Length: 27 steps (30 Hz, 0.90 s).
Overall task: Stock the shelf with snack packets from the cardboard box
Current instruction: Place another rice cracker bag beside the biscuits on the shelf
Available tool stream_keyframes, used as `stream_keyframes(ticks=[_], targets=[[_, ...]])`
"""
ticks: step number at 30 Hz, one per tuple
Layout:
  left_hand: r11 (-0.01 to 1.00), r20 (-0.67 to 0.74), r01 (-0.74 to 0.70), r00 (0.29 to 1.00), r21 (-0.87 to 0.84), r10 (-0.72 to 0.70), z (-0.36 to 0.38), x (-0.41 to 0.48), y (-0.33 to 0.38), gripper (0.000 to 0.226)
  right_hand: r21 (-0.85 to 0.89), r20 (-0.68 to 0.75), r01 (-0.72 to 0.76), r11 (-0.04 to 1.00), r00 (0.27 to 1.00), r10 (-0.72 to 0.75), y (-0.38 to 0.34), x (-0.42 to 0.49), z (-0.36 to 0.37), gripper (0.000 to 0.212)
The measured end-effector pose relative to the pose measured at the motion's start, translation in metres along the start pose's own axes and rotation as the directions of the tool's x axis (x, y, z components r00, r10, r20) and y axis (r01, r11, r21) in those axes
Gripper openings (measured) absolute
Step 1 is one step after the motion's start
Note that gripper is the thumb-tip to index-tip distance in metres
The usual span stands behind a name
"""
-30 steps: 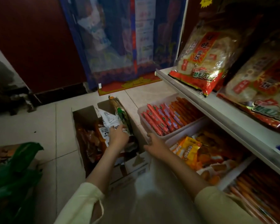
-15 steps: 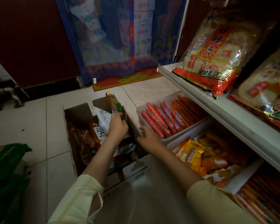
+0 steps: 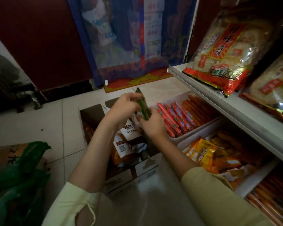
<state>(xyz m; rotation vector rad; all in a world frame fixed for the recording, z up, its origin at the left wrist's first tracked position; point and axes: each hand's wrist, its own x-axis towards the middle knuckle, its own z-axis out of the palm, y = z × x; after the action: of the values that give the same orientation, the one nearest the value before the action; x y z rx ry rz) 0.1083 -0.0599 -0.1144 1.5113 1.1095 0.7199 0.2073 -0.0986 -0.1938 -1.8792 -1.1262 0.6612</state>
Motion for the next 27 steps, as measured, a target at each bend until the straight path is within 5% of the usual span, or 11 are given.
stream_keyframes(ticks=[3, 7, 14, 19, 23, 27], targets=[[0.998, 0.04, -0.047, 0.998, -0.028, 0.048, 0.001, -0.016, 0.013, 0.054, -0.023, -0.046, 0.055, 0.998, 0.997, -0.056, -0.012, -0.008, -0.027, 0.026], [0.987, -0.034, -0.159, 0.987, -0.034, 0.158, 0.023, -0.03, 0.024, 0.045, -0.028, -0.089, 0.079, 0.996, 0.993, -0.081, -0.024, -0.027, -0.075, 0.022], [0.919, -0.197, -0.321, 0.909, 0.23, 0.366, 0.071, -0.042, 0.051, 0.04, -0.014, -0.214, 0.098, 0.995, 0.972, -0.098, -0.033, -0.069, -0.187, 0.013], [0.789, 0.014, -0.482, 0.856, 0.382, 0.516, 0.107, -0.062, 0.077, 0.07, -0.078, -0.208, 0.139, 0.987, 0.966, -0.153, -0.042, -0.097, -0.263, 0.013], [0.844, 0.156, -0.524, 0.849, 0.113, 0.506, 0.134, -0.08, 0.102, 0.05, 0.02, -0.087, 0.12, 0.993, 0.989, -0.118, -0.049, -0.132, -0.314, 0.009], [0.86, 0.195, -0.495, 0.862, 0.123, 0.468, 0.162, -0.095, 0.118, 0.035, 0.03, -0.047, 0.096, 0.995, 0.994, -0.094, -0.05, -0.166, -0.358, 0.018]])
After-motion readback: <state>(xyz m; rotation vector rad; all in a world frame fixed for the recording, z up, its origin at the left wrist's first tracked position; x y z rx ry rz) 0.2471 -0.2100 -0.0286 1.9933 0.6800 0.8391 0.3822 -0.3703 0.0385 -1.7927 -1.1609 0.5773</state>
